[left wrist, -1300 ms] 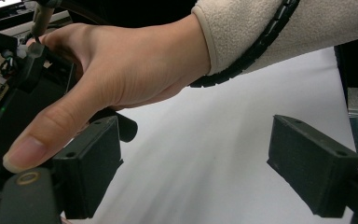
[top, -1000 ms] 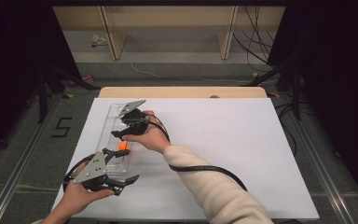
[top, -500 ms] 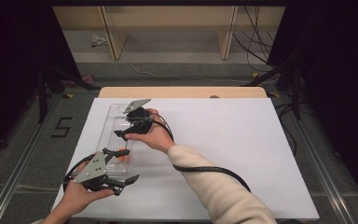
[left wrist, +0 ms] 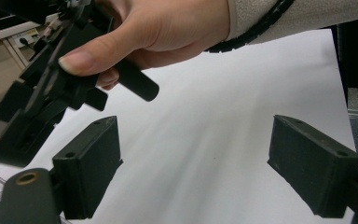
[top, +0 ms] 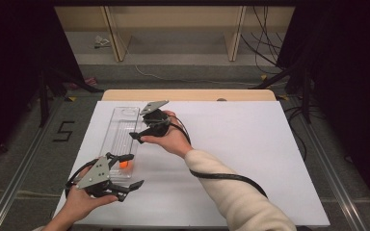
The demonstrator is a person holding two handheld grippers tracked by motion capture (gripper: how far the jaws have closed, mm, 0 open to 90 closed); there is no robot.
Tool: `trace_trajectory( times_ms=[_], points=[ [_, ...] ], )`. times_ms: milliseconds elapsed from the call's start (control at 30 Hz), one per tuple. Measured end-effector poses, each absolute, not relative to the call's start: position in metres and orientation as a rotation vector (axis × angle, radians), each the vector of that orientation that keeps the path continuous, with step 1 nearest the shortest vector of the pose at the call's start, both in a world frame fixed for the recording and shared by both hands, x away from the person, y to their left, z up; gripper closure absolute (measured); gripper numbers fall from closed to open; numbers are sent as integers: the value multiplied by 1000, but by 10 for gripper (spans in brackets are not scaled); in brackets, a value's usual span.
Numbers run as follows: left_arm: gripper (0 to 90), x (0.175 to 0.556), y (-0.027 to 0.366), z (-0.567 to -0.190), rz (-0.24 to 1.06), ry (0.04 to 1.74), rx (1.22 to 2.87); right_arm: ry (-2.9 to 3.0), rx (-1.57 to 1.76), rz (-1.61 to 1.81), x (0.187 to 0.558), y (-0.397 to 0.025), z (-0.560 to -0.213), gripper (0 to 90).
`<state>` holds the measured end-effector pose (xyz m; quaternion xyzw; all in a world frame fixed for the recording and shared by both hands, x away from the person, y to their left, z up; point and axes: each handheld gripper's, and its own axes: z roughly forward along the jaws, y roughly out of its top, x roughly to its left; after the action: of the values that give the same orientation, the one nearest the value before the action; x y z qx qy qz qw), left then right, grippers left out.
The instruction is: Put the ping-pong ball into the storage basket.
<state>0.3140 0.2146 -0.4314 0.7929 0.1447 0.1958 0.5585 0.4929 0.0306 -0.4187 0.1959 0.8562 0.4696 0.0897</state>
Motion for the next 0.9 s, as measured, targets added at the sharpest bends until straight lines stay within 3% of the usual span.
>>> trace_trajectory(
  times_ms=[900],
  points=[
    [162, 315, 215, -432, 464, 348, 1870, 2476, 686, 1365, 485, -43, -413, 168]
  ],
)
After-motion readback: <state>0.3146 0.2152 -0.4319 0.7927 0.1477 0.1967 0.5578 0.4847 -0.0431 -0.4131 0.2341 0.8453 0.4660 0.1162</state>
